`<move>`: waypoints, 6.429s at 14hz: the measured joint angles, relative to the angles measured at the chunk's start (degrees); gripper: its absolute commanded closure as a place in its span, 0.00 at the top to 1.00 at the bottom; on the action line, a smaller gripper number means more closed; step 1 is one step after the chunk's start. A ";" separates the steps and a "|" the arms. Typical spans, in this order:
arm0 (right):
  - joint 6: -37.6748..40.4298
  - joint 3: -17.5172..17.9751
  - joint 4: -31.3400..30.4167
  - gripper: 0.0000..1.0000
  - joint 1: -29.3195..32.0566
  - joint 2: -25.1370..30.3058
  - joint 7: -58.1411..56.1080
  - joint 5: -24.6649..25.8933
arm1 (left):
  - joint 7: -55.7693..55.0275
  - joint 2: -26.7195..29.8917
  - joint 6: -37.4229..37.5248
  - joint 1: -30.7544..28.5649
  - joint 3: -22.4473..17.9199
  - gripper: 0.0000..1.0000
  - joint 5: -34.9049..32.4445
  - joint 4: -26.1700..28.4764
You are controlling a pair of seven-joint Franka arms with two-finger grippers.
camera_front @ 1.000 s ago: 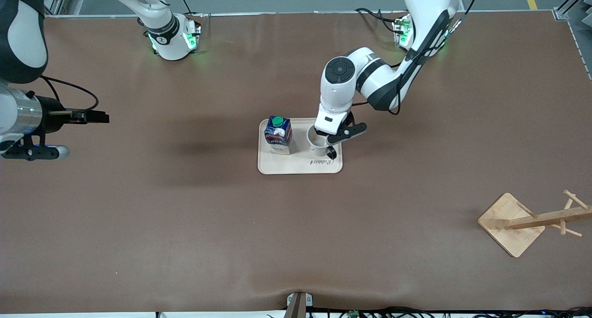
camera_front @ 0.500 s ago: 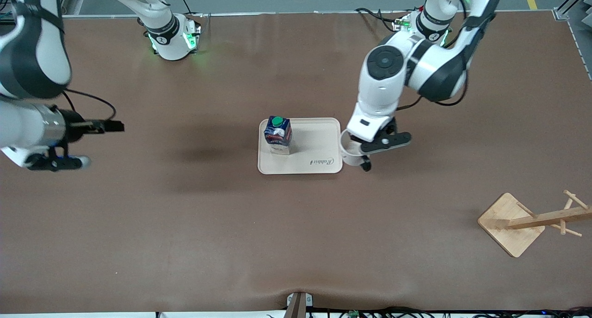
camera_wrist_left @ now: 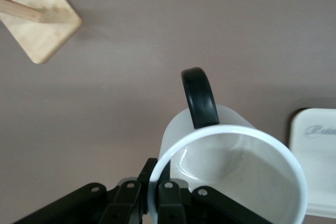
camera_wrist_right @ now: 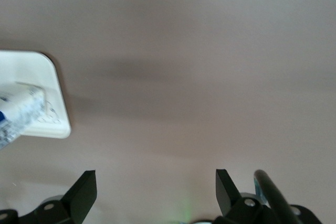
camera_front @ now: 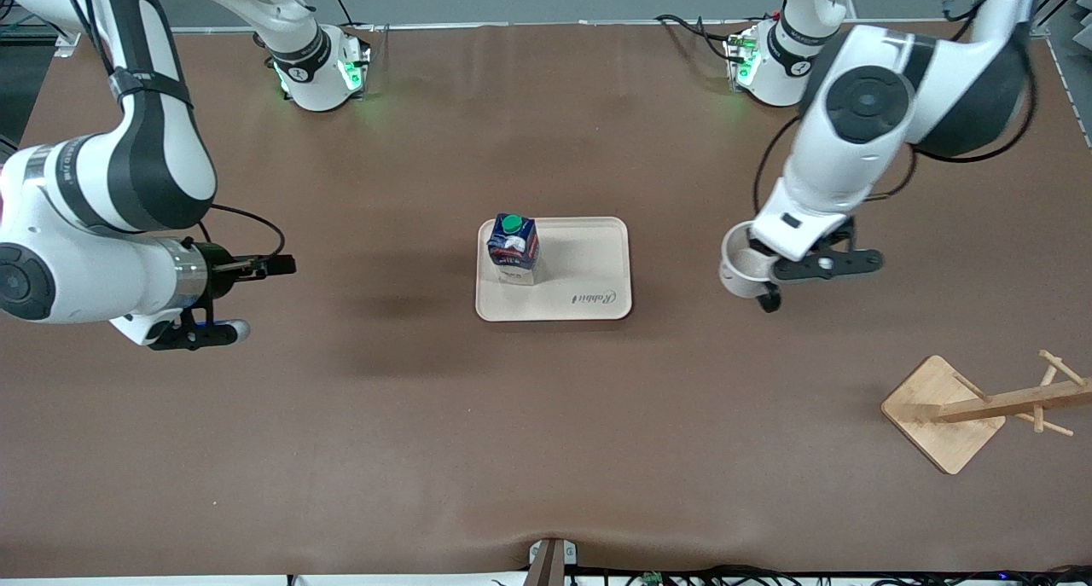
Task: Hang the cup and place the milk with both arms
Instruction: 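Carry the mug toward the wooden stand while the right gripper reaches the milk, then grasp the blue milk carton with the right gripper on the tray, then lift the milk carton with the right gripper while the left gripper hangs the mug, then lower the milk carton onto the table while the left gripper releases the mug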
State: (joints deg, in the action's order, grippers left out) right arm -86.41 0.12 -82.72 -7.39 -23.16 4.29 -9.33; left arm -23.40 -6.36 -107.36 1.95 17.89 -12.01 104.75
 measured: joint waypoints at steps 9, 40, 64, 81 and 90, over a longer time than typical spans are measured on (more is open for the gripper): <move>-11.28 0.47 0.74 1.00 -19.20 -4.32 32.28 -2.80 | 30.61 0.37 0.07 -17.14 -0.12 0.00 0.05 -3.20; -12.81 -0.97 6.47 0.00 -29.14 -8.28 59.58 -7.88 | 61.51 -13.29 -4.84 -29.57 -0.41 0.00 4.87 -20.01; -12.39 -1.97 -13.63 0.00 10.64 1.48 -4.39 6.82 | 40.33 -10.81 5.34 -30.97 6.62 1.00 9.49 -20.94; -30.59 -2.09 -35.88 0.94 15.94 10.82 -2.51 7.79 | 11.60 -5.18 11.81 -30.40 15.40 1.00 9.28 -20.47; -29.72 -2.09 -36.88 1.00 15.96 10.83 -2.53 7.80 | 13.27 -5.11 21.16 -30.48 17.95 1.00 2.77 -23.12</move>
State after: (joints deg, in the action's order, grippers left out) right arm -116.13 -1.97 -119.60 8.57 -12.33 1.76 -1.53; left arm -10.12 -11.47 -86.20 -28.54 35.84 -9.24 81.63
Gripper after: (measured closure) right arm 0.000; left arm 0.000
